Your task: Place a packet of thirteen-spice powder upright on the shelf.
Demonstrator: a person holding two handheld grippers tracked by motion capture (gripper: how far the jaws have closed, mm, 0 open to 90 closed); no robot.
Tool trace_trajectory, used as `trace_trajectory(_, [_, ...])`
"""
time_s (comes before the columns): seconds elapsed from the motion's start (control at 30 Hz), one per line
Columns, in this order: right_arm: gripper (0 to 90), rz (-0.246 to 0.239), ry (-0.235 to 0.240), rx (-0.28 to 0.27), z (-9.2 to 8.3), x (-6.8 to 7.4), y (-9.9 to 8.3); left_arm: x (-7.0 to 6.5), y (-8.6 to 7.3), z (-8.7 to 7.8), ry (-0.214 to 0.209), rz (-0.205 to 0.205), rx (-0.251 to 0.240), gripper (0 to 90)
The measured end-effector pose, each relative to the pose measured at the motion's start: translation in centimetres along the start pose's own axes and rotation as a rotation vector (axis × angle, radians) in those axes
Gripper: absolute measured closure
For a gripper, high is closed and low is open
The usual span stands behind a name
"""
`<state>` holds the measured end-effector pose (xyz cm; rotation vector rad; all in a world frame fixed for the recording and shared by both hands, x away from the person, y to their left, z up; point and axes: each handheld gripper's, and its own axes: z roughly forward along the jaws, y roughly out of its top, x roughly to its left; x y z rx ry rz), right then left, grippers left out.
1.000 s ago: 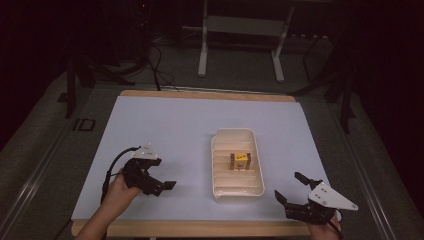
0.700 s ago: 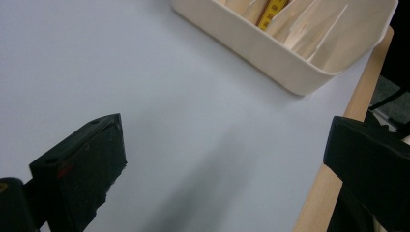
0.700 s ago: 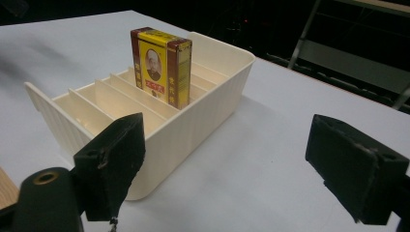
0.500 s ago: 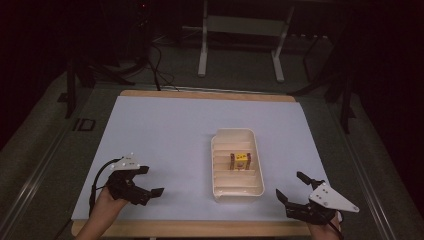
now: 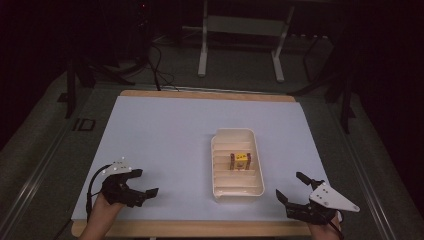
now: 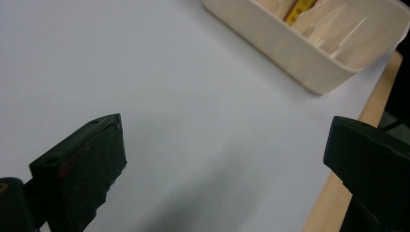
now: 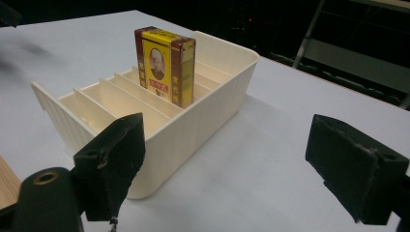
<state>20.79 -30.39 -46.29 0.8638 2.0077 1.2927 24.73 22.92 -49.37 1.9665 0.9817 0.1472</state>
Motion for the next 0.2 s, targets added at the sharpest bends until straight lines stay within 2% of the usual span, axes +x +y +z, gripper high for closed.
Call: trace_trajectory(0.2, [14.1, 0.003, -0.003, -0.001, -0.07, -0.04, -0.03, -0.05, 0.10, 0.18, 0.015, 0.009, 0.000, 1.4])
